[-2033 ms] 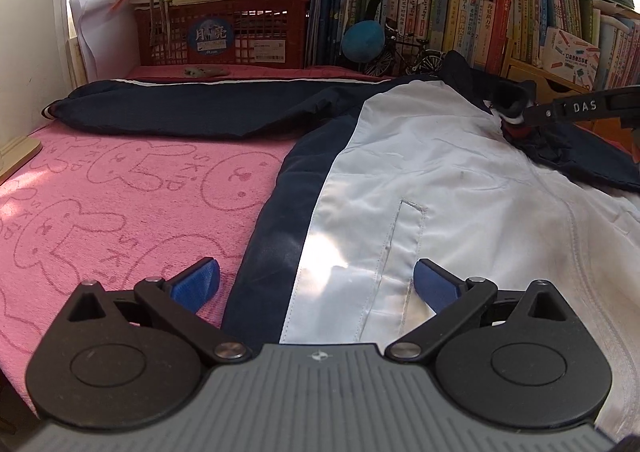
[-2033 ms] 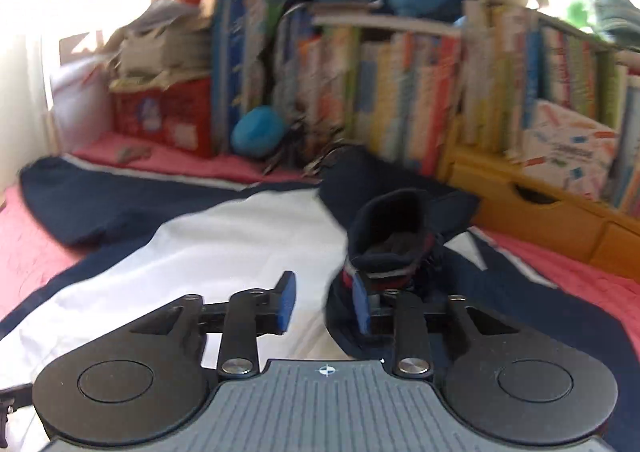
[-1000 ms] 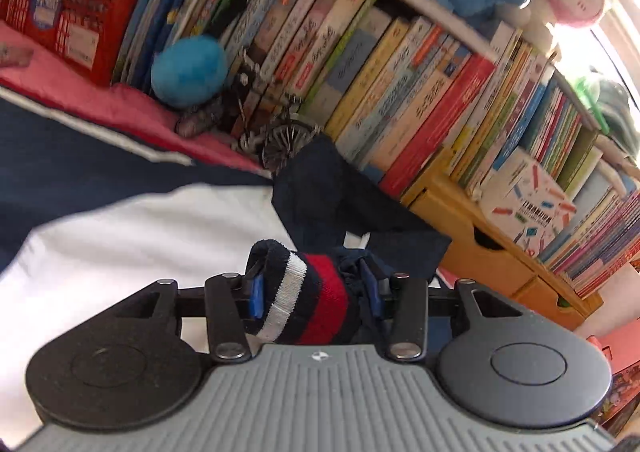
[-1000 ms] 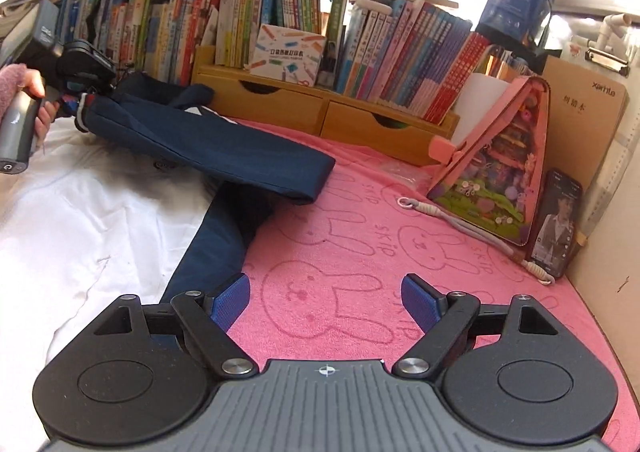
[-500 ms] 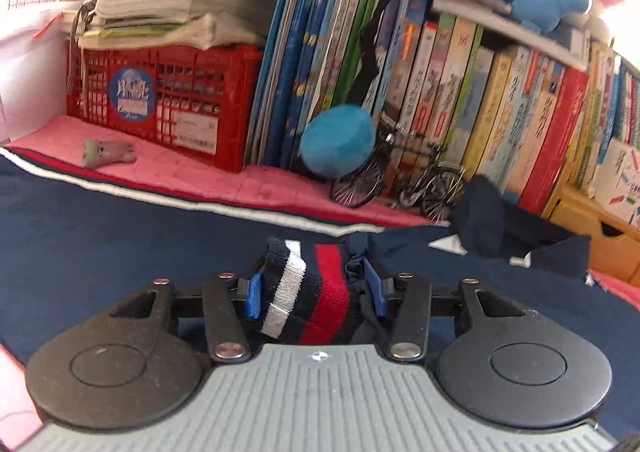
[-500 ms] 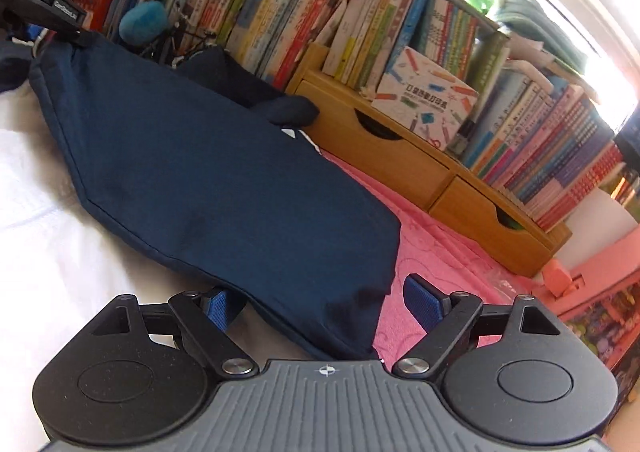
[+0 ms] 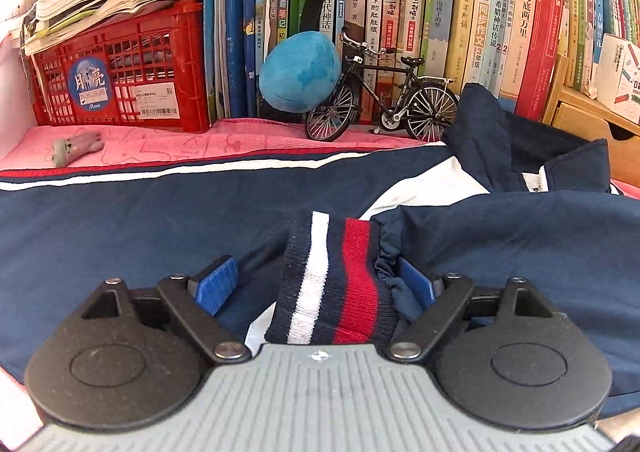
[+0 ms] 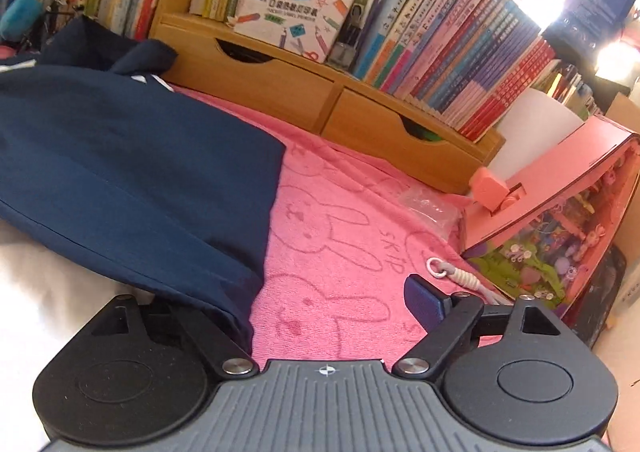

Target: Fold clothes

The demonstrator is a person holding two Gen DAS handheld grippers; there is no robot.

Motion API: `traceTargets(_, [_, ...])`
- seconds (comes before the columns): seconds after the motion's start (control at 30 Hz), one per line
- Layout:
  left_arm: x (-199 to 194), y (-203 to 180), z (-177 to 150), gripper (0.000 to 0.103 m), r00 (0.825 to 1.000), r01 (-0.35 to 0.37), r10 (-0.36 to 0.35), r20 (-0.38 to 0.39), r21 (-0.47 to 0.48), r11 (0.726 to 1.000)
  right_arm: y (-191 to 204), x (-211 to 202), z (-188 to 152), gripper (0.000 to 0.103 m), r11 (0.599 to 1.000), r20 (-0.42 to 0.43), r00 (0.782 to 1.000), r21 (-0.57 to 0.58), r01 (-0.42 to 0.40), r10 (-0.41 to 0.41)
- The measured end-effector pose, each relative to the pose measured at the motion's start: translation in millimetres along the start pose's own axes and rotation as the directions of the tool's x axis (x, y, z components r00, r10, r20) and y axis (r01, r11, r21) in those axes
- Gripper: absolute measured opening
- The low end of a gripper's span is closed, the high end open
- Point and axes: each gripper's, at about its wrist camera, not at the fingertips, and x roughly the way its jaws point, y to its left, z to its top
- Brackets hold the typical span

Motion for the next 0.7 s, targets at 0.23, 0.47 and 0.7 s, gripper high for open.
traceTargets(0.23, [-20,4,7,0.077,0.995,-0.015,-0.006,0.100,0.204,0.979,7,-52,30,0.092,0.921,0.124,0.923,0.096,-0.376,0.364])
traceTargets(0.47, [2,10,4,0.098,1.000,-0.015,0.013,0.017,0.136,0.991,84,-17,57,0.065,0.923,0.047,0.931,0.118,-0.366,0.363])
traceTargets(0.7, [4,24,7,0.103,1.000,0.019,-0.018,-0.020,0.062,0.998,148,20,74,0.069,0.935,-0.032,0.943,0.147,-0.324,0.331])
